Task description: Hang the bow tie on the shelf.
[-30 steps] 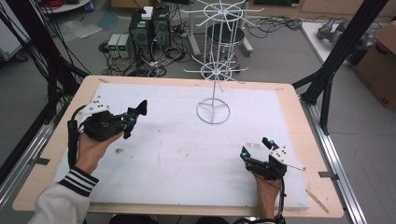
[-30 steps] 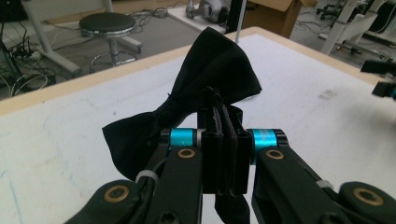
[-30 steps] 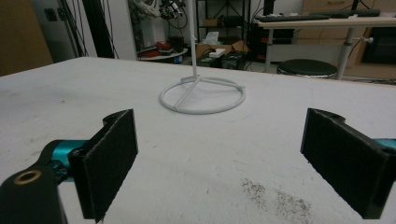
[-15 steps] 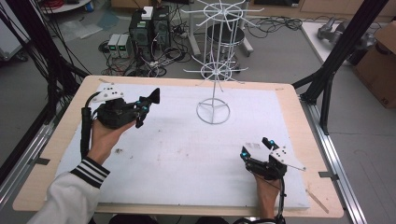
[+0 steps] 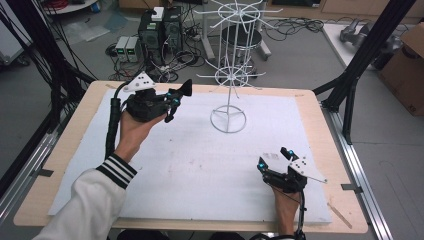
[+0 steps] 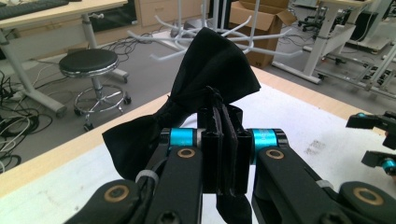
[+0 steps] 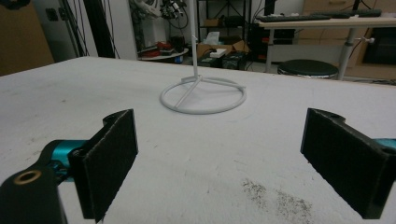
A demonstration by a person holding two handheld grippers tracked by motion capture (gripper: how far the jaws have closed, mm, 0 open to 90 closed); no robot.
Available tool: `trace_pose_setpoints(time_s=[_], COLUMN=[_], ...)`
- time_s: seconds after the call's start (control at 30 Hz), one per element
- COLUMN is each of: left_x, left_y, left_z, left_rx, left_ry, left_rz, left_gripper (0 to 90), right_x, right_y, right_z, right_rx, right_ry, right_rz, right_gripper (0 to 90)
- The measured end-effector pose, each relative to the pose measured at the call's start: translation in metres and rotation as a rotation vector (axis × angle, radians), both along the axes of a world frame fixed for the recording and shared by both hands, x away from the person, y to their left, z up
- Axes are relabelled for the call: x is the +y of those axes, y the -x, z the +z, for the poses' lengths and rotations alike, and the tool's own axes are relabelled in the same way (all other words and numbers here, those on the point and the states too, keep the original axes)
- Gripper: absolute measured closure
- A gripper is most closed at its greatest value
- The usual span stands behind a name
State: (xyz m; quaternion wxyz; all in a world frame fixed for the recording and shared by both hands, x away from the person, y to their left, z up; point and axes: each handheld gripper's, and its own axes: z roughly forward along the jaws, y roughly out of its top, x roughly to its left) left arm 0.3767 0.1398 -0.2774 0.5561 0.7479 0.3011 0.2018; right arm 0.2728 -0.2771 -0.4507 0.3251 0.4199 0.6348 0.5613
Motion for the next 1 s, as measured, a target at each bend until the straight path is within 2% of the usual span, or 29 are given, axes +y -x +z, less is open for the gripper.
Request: trace_pose_setpoints(time_s=[0.13,0.27,0.4,0.53,0.67,0.8,0.87,1.0], left_x=[-0.007,-0.016,-0.022,-0.030,-0.037,-0.043,-0.048,-0.053], left_y=[-0.005,-0.011,-0.016,-0.020,-0.024,-0.026,-0.028,-0.031], left_z=[0.001,0.004,0.005,0.010,0.014,0.017,0.019,0.022], left_rx=[0.001,0.001,0.008,-0.001,0.002,-0.005,-0.006,0.000], left_ry=[-0.001,-0.003,0.000,-0.010,0.007,0.010,-0.006,0.004], left_rz=[-0.002,0.003,0.003,-0.003,-0.006,-0.011,-0.016,-0.022], left_gripper=[86.3,86.3,86.3,86.3,86.3,86.3,86.3,86.3], right_x=[0.000,-0.003,-0.002,-0.002,-0.002,-0.002,-0.002,-0.002], right_y=[0.000,0.000,0.000,0.000,0.000,0.000,0.000,0.000], right_z=[0.000,0.000,0.000,0.000,0.000,0.000,0.000,0.000], right_rx=[0.000,0.009,0.009,0.012,0.010,0.006,0.004,0.010], right_ry=[0.000,-0.029,-0.022,-0.024,-0.025,-0.019,-0.019,-0.025], right_rz=[0.001,-0.004,-0.003,-0.004,-0.003,-0.002,-0.003,-0.004], right_gripper=[9.9,9.9,9.9,9.9,9.9,9.9,9.9,9.9])
